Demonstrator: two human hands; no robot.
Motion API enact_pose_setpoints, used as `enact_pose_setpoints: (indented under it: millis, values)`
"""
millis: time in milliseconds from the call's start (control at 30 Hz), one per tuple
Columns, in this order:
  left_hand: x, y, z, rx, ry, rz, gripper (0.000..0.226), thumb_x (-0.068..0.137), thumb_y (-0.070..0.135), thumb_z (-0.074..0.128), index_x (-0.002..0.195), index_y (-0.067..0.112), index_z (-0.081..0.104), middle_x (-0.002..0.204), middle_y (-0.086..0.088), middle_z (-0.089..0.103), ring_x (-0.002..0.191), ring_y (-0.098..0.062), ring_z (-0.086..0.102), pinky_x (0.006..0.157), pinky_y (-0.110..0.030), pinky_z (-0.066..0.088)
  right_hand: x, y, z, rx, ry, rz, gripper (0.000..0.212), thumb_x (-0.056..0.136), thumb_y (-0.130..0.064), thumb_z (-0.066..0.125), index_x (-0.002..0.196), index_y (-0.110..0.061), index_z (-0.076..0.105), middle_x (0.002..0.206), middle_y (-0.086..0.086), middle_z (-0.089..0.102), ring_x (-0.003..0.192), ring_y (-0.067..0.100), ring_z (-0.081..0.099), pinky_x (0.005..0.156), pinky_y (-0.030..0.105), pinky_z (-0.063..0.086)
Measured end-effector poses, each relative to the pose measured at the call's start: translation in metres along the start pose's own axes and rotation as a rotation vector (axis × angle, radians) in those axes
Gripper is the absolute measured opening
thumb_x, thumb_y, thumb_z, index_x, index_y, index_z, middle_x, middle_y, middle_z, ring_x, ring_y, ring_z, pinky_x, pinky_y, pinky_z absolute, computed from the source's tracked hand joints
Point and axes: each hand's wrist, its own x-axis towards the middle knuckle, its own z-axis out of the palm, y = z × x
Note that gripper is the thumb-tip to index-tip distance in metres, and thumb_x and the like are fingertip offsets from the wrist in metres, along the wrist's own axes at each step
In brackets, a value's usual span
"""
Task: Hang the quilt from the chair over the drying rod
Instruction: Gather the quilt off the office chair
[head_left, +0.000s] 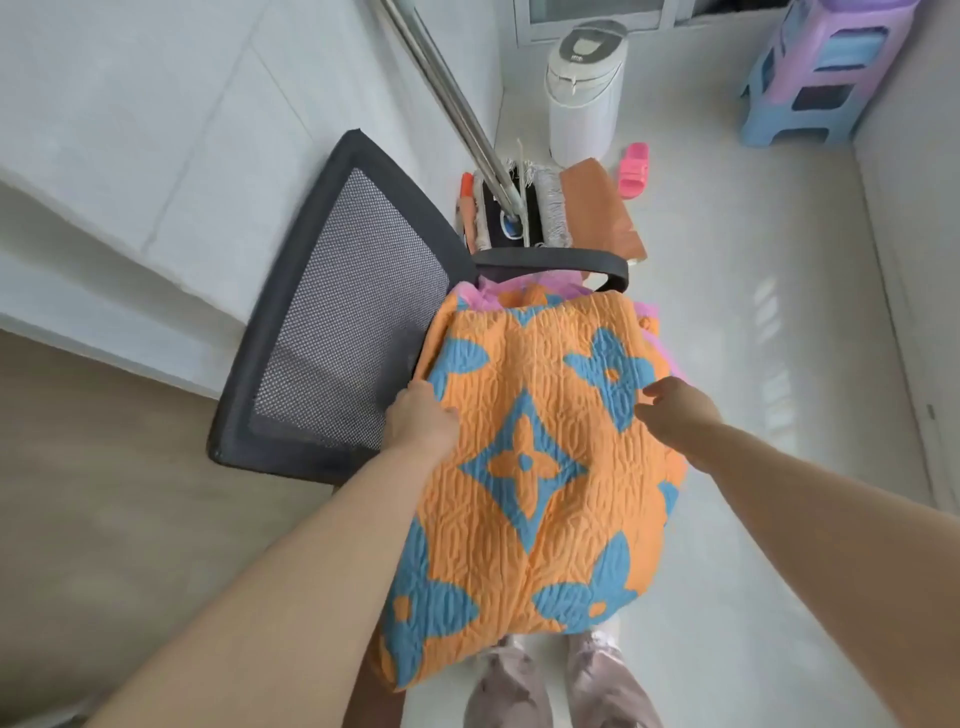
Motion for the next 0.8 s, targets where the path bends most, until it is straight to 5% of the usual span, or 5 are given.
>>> enact_pose_setpoints:
  millis: [133, 333, 467, 633, 800]
  values:
    - [0.045, 0.002, 0.017, 0.078, 0.006, 0.009, 0.038, 0.093, 0.020, 0.053, 0.126, 0.003, 0.048, 0.128, -0.017, 0.054, 0.117, -0.036, 0.052, 0.095, -0.044, 0.045, 0.033, 0.006, 0.020, 0.045, -0.008, 0.071, 0.058, 0.087, -0.023, 0.057, 0.142, -0.015, 0.037, 0.132, 0.015, 0.052, 0.111, 0.031, 0.056, 0.072, 0.029, 0.039]
    - [0.076, -0.001, 0.042, 0.186, -0.077, -0.029, 0.041, 0.096, 0.019, 0.048, 0.134, 0.005, 0.039, 0.130, -0.016, 0.053, 0.116, -0.035, 0.053, 0.091, -0.042, 0.044, 0.062, 0.011, 0.040, 0.034, -0.032, 0.154, 0.065, 0.091, -0.021, 0.054, 0.148, -0.012, 0.024, 0.145, 0.015, 0.038, 0.126, 0.035, 0.045, 0.086, 0.035, 0.041]
    - [0.085, -0.001, 0.054, 0.248, -0.058, -0.033, 0.046, 0.094, 0.018, 0.052, 0.135, 0.007, 0.034, 0.127, -0.015, 0.055, 0.113, -0.034, 0.055, 0.086, -0.041, 0.046, 0.074, 0.019, 0.053, 0.065, -0.019, 0.195, 0.062, 0.090, -0.019, 0.056, 0.143, -0.007, 0.025, 0.137, 0.021, 0.045, 0.122, 0.039, 0.047, 0.091, 0.039, 0.041]
    - [0.080, 0.009, 0.055, 0.190, -0.056, -0.002, 0.040, 0.089, 0.013, 0.054, 0.127, 0.008, 0.042, 0.120, -0.016, 0.059, 0.109, -0.035, 0.057, 0.082, -0.039, 0.046, 0.075, 0.025, 0.052, 0.141, 0.001, 0.263, 0.052, 0.087, -0.012, 0.052, 0.136, -0.006, 0.035, 0.121, 0.020, 0.055, 0.101, 0.037, 0.056, 0.071, 0.035, 0.044]
    - [0.057, 0.031, 0.048, 0.093, -0.085, 0.053, 0.032, 0.083, 0.015, 0.053, 0.114, 0.012, 0.052, 0.115, -0.013, 0.063, 0.110, -0.035, 0.056, 0.081, -0.035, 0.042, 0.052, 0.011, 0.047, 0.157, -0.001, 0.136, 0.057, 0.078, -0.007, 0.054, 0.134, -0.017, 0.046, 0.118, 0.012, 0.060, 0.097, 0.031, 0.057, 0.069, 0.031, 0.043]
